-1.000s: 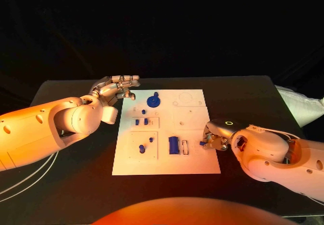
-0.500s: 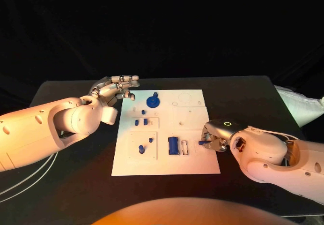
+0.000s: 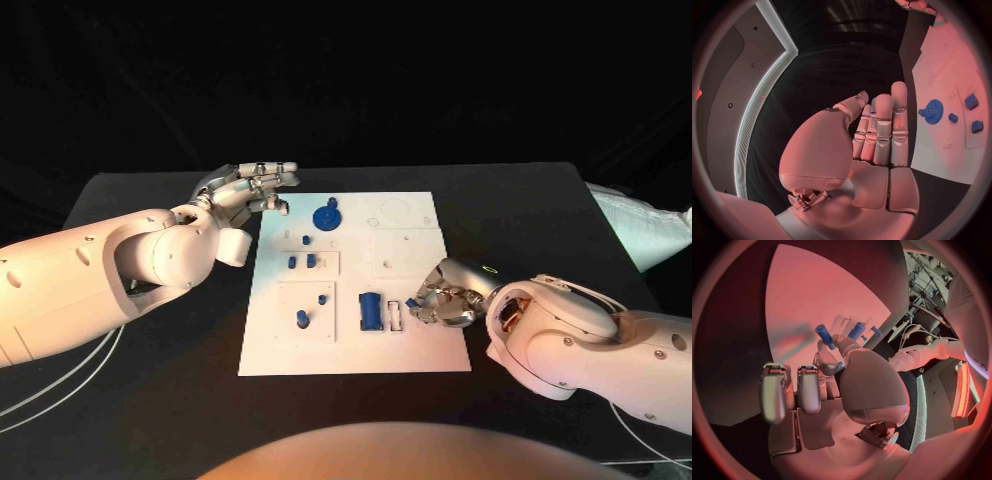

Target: Assemble the parts on the task board

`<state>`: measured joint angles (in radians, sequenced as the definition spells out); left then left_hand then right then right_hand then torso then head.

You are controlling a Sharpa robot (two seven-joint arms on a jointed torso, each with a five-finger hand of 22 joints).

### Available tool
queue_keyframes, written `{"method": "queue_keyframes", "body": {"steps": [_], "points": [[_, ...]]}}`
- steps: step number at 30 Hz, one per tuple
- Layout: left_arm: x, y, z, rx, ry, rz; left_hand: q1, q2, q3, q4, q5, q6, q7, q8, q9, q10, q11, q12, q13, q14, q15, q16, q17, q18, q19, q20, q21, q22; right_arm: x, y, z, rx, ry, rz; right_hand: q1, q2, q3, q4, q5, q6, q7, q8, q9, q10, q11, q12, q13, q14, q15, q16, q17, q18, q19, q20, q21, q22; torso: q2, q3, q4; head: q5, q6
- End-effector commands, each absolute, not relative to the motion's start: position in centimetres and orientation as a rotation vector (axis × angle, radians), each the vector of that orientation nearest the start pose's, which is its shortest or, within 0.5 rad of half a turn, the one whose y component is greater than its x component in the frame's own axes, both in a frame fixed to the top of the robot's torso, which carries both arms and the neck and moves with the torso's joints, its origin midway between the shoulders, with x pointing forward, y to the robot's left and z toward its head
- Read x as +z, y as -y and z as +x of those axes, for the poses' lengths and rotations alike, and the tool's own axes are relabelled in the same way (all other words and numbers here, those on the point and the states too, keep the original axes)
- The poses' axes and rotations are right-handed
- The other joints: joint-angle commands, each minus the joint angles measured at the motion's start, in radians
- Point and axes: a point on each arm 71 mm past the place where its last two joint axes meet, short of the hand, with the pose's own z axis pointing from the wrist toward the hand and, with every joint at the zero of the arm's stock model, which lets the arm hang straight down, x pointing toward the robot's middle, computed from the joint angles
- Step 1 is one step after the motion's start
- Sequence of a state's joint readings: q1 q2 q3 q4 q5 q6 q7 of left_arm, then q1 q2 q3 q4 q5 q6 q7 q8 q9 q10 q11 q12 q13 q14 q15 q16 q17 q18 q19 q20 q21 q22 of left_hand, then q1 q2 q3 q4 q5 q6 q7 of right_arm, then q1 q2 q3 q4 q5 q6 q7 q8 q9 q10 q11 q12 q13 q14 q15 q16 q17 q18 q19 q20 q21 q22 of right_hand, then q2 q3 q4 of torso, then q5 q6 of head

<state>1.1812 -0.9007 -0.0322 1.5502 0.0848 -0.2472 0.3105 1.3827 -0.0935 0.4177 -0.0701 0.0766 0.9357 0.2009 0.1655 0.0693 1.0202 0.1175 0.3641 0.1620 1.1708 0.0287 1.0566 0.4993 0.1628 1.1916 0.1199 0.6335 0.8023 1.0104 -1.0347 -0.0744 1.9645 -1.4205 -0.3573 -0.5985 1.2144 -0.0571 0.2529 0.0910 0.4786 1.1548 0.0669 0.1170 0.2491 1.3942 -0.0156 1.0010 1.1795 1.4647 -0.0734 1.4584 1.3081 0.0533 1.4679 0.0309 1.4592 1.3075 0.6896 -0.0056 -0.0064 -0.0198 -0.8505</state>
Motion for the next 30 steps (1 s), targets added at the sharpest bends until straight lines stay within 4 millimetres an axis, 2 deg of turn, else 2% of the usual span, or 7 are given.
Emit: {"method": "queue_keyframes", "body": {"steps": [1, 14, 19, 24, 30], "points": [[-18.8, -22.5, 48.0, -1.577, -1.49, -1.267, 0.004, 0.007, -0.004, -0.001, 0.007, -0.008, 0.0, 0.007, 0.001, -0.007, 0.002, 0.007, 0.001, -0.005, 0.001, 0.005, -0.001, 0.019, -0.003, 0.006, -0.005, 0.0, -24.6, 19.2, 35.5, 0.555, -2.077, 0.383, -0.003, -0.013, 0.006, 0.0, 0.001, 0.007, -0.001, -0.004, 0.001, 0.009, 0.001, 0.005, 0.002, 0.069, -0.008, 0.004, 0.057, -0.007, 0.01, -0.005, 0.006, 0.052, 0.0, -0.0002, -0.0005, 0.001, -0.001], [-18.8, -22.4, 48.0, -1.58, -1.492, -1.266, 0.004, 0.007, -0.004, -0.001, 0.007, -0.008, 0.0, 0.007, 0.001, -0.007, 0.002, 0.007, 0.001, -0.005, 0.001, 0.005, -0.001, 0.019, -0.003, 0.006, -0.005, 0.0, -25.3, 17.9, 35.6, 0.583, -2.161, 0.404, -0.039, -0.026, 0.011, 0.018, -0.003, 0.014, -0.001, -0.001, 0.006, 0.018, 0.001, 0.018, 0.012, 0.07, -0.008, 0.007, 0.062, -0.008, 0.012, -0.005, 0.007, 0.055, 0.0, -0.0009, 0.0, 0.001, -0.003], [-18.8, -22.4, 48.0, -1.581, -1.493, -1.264, 0.004, 0.007, -0.004, -0.001, 0.007, -0.008, 0.0, 0.007, 0.001, -0.007, 0.002, 0.007, 0.001, -0.005, 0.001, 0.005, -0.001, 0.019, -0.003, 0.006, -0.005, 0.0, -25.4, 17.7, 35.9, 0.578, -2.143, 0.396, -0.062, -0.026, 0.003, 0.033, -0.019, 0.017, -0.001, 0.0, 0.009, 0.021, 0.002, 0.022, 0.015, 0.071, -0.007, 0.008, 0.063, -0.008, 0.014, -0.004, 0.008, 0.058, 0.0, 0.0006, -0.0013, 0.005, -0.003], [-18.8, -22.3, 48.0, -1.582, -1.495, -1.263, 0.004, 0.007, -0.004, -0.001, 0.007, -0.008, 0.0, 0.007, 0.001, -0.007, 0.002, 0.007, 0.001, -0.005, 0.001, 0.005, -0.001, 0.019, -0.003, 0.006, -0.005, 0.0, -25.4, 17.5, 36.1, 0.571, -2.128, 0.37, -0.078, -0.026, -0.006, 0.044, -0.033, 0.019, -0.002, 0.001, 0.011, 0.024, 0.001, 0.026, 0.018, 0.071, -0.008, 0.009, 0.066, -0.009, 0.015, -0.005, 0.01, 0.061, 0.0, -0.0005, -0.0015, 0.003, -0.002], [-18.8, -22.3, 47.9, -1.583, -1.497, -1.264, 0.004, 0.007, -0.004, -0.001, 0.007, -0.008, 0.0, 0.007, 0.001, -0.007, 0.002, 0.007, 0.001, -0.005, 0.001, 0.005, -0.001, 0.019, -0.003, 0.006, -0.005, 0.0, -25.5, 17.3, 36.1, 0.569, -2.147, 0.341, -0.098, -0.022, -0.018, 0.06, -0.034, 0.029, -0.005, 0.006, 0.016, 0.035, -0.001, 0.06, 0.044, 0.072, -0.009, 0.01, 0.069, -0.009, 0.017, -0.005, 0.012, 0.065, 0.0, 0.0001, -0.0014, 0.005, -0.003]]}}
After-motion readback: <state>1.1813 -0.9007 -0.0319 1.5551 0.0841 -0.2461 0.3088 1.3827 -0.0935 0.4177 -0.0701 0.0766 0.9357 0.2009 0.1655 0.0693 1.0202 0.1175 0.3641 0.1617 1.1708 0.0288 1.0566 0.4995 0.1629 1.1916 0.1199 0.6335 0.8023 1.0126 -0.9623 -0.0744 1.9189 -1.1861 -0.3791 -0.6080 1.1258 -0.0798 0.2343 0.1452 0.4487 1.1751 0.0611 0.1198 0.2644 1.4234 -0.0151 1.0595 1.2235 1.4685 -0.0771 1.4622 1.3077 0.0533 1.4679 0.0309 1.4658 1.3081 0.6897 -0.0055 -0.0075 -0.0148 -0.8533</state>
